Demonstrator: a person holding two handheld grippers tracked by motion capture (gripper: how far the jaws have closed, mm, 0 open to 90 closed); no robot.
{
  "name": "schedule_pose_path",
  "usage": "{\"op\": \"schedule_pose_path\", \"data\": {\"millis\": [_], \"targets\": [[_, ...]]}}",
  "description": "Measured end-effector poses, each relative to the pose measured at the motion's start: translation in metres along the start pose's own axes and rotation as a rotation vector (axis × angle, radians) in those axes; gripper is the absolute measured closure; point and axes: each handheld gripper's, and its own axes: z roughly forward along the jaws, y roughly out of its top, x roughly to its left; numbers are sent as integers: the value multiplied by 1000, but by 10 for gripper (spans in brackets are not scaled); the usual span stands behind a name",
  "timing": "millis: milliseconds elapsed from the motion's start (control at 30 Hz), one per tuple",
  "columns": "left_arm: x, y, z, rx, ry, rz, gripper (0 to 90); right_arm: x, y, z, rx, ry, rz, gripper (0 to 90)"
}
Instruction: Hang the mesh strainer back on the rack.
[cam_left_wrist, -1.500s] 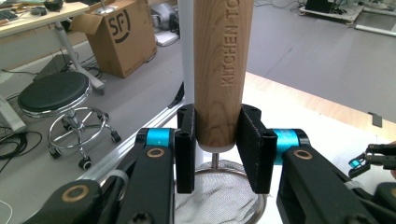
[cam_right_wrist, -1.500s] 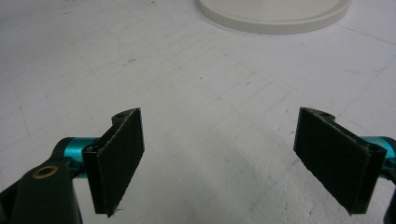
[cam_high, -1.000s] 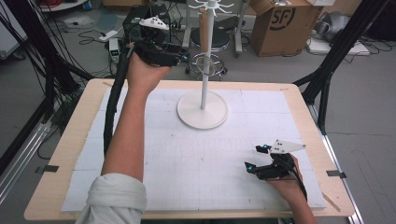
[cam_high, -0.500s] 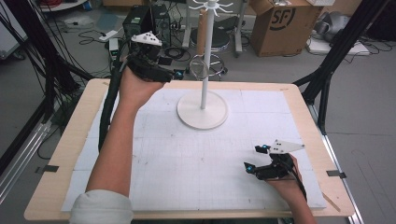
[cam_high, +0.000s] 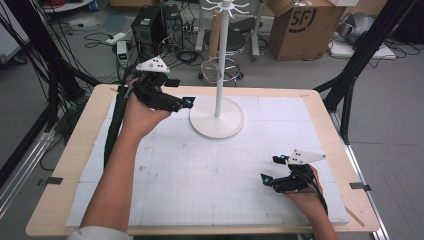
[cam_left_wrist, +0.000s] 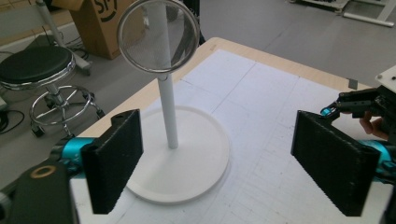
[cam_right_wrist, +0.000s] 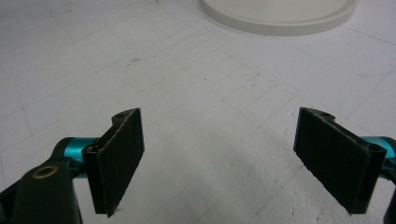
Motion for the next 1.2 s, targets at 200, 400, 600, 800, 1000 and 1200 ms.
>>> {"op": "schedule_pose_path", "data": {"millis": [200, 400, 600, 800, 1000, 1200], "targets": [[-9, -22, -9, -32, -7, -6, 137, 0, 0, 0, -3, 1, 2, 155], [-19, -47, -13, -44, -18, 2, 114, -1, 0, 0, -2, -1, 6, 155], [-26, -72, -16, -18, -15, -17, 88, -1, 0, 0, -3, 3, 15, 155], [-26, -106, -22, -19, -6, -58, 67, -2, 0, -1, -11, 4, 19, 155], [-32, -132, -28, -25, -29, -96, 62, -5, -2, -4, -21, -4, 40, 155], [-39, -147, -26, -29, -31, -109, 36, -7, -2, -2, -11, 1, 37, 155]]}}
